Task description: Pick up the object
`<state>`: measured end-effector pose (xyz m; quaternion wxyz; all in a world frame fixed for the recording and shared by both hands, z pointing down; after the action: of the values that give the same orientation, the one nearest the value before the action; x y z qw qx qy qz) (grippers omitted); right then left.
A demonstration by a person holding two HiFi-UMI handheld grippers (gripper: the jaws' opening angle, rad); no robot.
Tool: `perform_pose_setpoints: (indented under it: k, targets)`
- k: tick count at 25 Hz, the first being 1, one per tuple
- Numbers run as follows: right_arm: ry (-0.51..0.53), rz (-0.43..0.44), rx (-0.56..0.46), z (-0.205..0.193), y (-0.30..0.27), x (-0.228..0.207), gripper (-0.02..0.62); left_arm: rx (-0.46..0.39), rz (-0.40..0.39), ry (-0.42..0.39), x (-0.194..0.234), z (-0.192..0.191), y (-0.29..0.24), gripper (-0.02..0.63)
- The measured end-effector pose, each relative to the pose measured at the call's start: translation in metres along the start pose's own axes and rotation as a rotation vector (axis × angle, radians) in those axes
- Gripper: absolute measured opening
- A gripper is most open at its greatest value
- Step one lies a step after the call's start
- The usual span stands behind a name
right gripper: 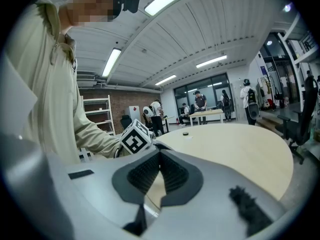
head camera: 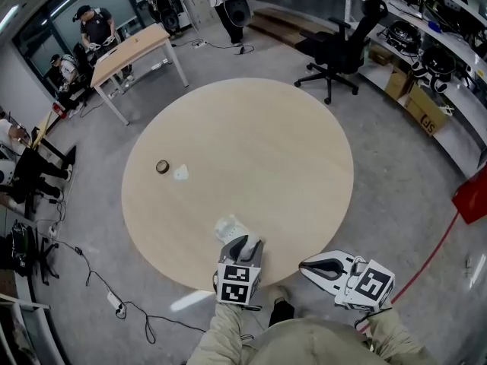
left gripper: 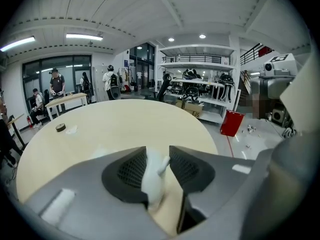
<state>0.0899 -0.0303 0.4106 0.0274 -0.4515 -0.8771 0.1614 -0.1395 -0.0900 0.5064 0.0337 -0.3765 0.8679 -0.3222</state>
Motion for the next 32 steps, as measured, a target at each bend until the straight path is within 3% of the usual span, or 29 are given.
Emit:
perform_pose_setpoints:
  k: [4, 14, 25, 32]
  targets:
    - [0.001, -0.003, 0.0, -0.001, 0.001, 0.002, 0.003, -0.005, -0.003, -0.002, -0.003, -0.003, 0.002, 0.147]
    - [0.01, 0.004, -0.009, 0.002, 0.004, 0.005, 0.003, -0.115, 0.023, 0.047, 0.0, 0.014, 0.021, 0.147]
    - [0.039, 0.027, -0.042, 0.005, 0.017, 0.01, 0.003, -0.219, 0.062, -0.05, -0.026, 0.046, 0.052, 0.149]
    - [0.061, 0.043, -0.078, 0.003, 0.045, 0.022, 0.003, -0.246, 0.082, -0.072, -0.061, 0.042, 0.075, 0.149]
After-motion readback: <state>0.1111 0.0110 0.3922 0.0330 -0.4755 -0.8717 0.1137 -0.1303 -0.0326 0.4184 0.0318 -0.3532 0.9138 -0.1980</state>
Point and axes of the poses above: the fingertips, and each gripper's own axes: y backward along the fingers, x to its left, z out of its top, the point moved 10 cm from there along y, backward along the fingers, and after that the axes turned 14 degrees about -z, right-handed, at the moved point
